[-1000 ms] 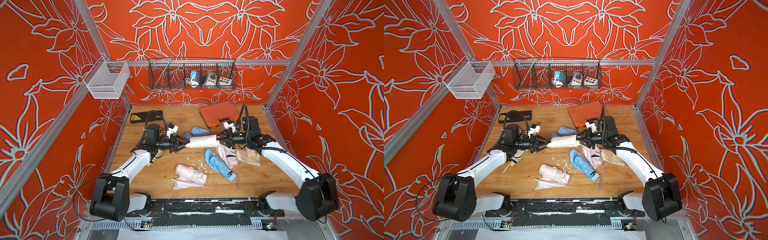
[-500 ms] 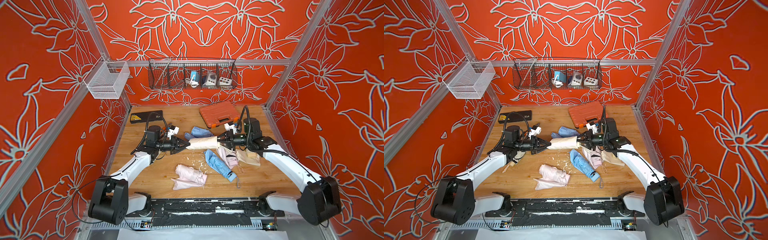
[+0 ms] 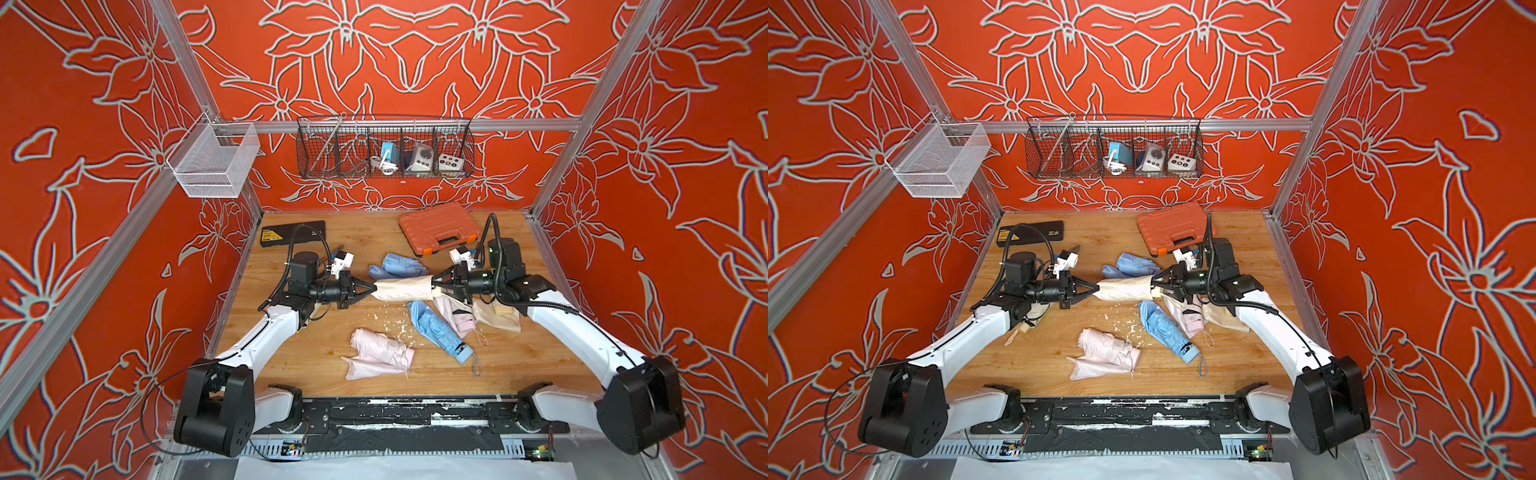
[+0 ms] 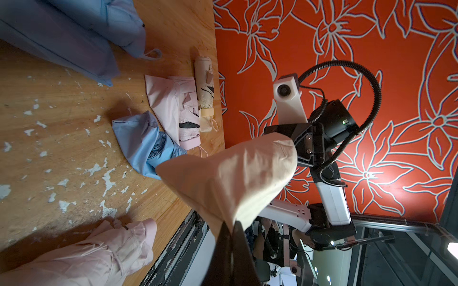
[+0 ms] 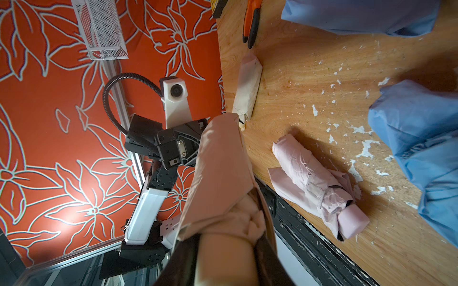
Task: Take umbrellas out of sleeves
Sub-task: Take out the umbrella from the umbrella sleeve, then place the umbrella sleeve at the center of the board, then place the umbrella at the center of the board.
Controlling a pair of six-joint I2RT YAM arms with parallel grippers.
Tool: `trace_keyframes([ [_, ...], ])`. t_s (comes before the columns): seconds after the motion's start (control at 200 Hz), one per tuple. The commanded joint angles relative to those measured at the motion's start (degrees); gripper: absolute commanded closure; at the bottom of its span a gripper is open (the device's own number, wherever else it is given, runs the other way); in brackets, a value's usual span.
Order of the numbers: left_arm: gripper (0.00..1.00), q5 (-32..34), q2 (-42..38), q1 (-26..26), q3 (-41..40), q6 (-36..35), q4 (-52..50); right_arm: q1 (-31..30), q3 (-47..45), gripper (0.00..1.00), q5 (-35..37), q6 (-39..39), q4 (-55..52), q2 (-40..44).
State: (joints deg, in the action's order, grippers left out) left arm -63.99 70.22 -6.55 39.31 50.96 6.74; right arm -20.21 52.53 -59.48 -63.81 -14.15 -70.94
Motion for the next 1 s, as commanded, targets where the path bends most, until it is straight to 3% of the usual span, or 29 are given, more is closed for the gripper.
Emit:
trace_keyframes([
  [0.0, 1.0, 3.4, -1.4, 2.7, -0.5, -3.2, -3.5, 2.6, 2.0, 1.0, 2.3, 4.5, -6.8, 2.8],
  [0.375, 1.0, 6.5, -0.3, 9.2, -4.7, -6.8, -5.1, 9.6, 5.3, 1.0, 11.7, 11.4, -17.6, 8.8],
  [0.996, 1.0, 2.8, 12.6, 9.7, -3.1, -9.9, 1.0, 7.6, 3.4, 1.0, 4.8, -2.0, 5.9, 2.5],
])
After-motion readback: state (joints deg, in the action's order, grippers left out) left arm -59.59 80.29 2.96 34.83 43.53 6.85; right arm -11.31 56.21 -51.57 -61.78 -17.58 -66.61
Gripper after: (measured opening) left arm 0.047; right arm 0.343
